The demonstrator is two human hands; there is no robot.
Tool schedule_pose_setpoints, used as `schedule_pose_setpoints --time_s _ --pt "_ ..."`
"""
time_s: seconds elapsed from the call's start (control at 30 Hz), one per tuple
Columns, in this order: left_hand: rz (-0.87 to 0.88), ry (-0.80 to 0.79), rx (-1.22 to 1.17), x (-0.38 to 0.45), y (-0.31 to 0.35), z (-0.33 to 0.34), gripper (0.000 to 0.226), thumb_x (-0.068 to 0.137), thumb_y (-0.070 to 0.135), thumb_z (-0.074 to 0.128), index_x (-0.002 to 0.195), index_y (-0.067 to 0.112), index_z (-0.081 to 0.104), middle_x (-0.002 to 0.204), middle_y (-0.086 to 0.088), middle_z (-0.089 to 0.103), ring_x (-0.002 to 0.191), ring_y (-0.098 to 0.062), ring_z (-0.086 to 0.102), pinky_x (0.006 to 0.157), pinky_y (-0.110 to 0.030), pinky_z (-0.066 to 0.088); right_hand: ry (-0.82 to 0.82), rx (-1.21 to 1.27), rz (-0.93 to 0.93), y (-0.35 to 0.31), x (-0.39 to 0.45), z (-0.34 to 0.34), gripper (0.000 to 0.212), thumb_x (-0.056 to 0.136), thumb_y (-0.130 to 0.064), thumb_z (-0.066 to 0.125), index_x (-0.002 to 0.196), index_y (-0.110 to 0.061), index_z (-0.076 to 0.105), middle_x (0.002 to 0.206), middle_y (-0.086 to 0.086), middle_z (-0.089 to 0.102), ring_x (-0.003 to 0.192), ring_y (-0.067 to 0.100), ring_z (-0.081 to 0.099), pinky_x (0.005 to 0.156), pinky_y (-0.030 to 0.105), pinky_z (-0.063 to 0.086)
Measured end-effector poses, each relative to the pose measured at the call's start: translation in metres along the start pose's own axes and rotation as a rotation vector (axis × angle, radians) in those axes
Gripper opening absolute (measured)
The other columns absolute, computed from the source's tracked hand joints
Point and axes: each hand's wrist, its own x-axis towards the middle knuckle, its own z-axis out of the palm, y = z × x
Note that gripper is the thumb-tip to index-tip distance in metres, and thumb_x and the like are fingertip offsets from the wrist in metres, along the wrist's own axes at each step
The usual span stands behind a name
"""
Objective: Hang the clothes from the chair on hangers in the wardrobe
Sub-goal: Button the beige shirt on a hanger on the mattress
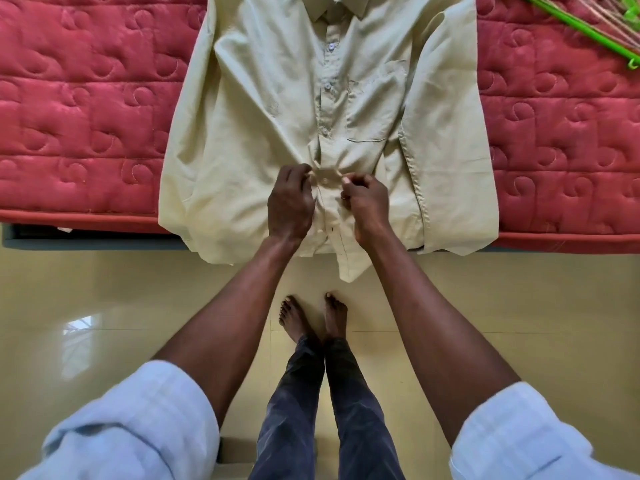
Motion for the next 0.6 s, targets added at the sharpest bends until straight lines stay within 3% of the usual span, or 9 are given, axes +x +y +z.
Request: schedule_pose_setpoints --time_s 0.1,0.2,0.37,0.5,0.6 --pt "-0.126 0.174 -0.130 -0.030 0.003 -0.009 0.009 0.094 0.007 0.058 0.101 0.004 0.062 0.093 -0.006 0.059 0.080 -0.009 0.052 0.071 -0.009 0.039 0.171 -0.075 -0.170 0.017 -0.021 -0.017 0.007 0.090 -0.008 0.065 0.093 -0.015 0.065 0.088 0.001 0.069 0.079 0.011 0.065 0.072 0.018 0.054" --pt "-0.110 0.075 -0.185 -0.071 -0.006 -0.013 0.011 0.090 0.003 0.061 0.100 0.006 0.061 0.090 -0.003 0.060 0.078 -0.010 0.055 0.068 -0.019 0.047 0.198 -0.377 -0.409 0.047 -0.057 -0.025 0.006 0.089 -0.009 0.065 0.088 -0.014 0.063 0.080 -0.004 0.062 0.072 0.005 0.058 0.064 0.011 0.045" --pt "-0.047 -0.106 -0.118 -0.099 -0.024 0.000 0.020 0.087 -0.001 0.059 0.104 0.002 0.069 0.099 -0.006 0.063 0.085 -0.019 0.062 0.074 -0.036 0.056 0.135 -0.701 -0.602 0.096 -0.070 -0.019 0.010 0.084 -0.006 0.069 0.093 -0.005 0.064 0.091 0.006 0.061 0.082 0.019 0.060 0.071 0.030 0.054" --pt "-0.067 -0.109 -0.097 -0.099 -0.025 0.004 0.026 0.089 0.001 0.060 0.113 0.002 0.069 0.106 -0.009 0.065 0.091 -0.022 0.064 0.080 -0.035 0.057 0.201 -0.790 -0.649 0.096 -0.059 -0.011 0.027 0.081 -0.014 0.076 0.102 -0.003 0.064 0.100 0.011 0.063 0.096 0.027 0.060 0.086 0.035 0.054" --pt "-0.091 -0.101 -0.102 -0.097 -0.021 0.005 0.025 0.090 0.004 0.063 0.114 0.002 0.069 0.107 -0.009 0.066 0.090 -0.022 0.065 0.080 -0.034 0.057 0.233 -0.903 -0.702 0.089 -0.049 -0.010 0.032 0.077 -0.017 0.079 0.100 -0.003 0.063 0.098 0.013 0.063 0.092 0.030 0.059 0.085 0.042 0.054"
